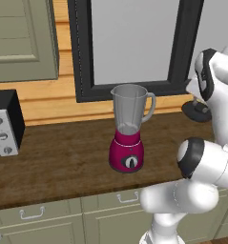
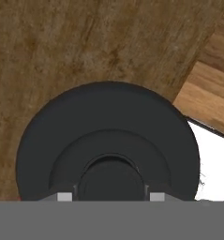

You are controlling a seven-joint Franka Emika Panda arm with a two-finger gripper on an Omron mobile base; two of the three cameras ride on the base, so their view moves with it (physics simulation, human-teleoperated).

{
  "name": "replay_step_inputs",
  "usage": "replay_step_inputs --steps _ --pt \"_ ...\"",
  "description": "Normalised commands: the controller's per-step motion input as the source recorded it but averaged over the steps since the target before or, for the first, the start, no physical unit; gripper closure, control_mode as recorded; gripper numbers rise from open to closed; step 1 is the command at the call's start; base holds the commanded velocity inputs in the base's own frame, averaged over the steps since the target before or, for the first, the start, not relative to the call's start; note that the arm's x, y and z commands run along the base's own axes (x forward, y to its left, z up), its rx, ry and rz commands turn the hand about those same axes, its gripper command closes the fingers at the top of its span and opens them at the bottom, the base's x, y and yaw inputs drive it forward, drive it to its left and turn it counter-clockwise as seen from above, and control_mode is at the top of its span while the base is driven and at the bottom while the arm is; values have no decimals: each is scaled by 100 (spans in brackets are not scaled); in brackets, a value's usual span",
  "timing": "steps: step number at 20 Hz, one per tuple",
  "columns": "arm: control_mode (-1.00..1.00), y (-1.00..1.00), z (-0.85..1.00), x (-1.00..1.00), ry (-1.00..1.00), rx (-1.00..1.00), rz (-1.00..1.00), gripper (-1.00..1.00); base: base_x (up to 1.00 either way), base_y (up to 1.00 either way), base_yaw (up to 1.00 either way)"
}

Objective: Close the lid blender by securely placing the lid on top.

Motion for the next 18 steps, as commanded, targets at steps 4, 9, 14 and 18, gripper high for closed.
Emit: replay_step_inputs --steps 4,9,14,18 --pt "-100 66 100 14 -2 0 0 100 0 0 0" --pt "-100 75 100 25 -5 -1 0 100 0 0 0" --pt "-100 94 100 29 -1 0 0 100 0 0 0" --pt "-100 100 83 30 0 -1 0 100 0 0 0"
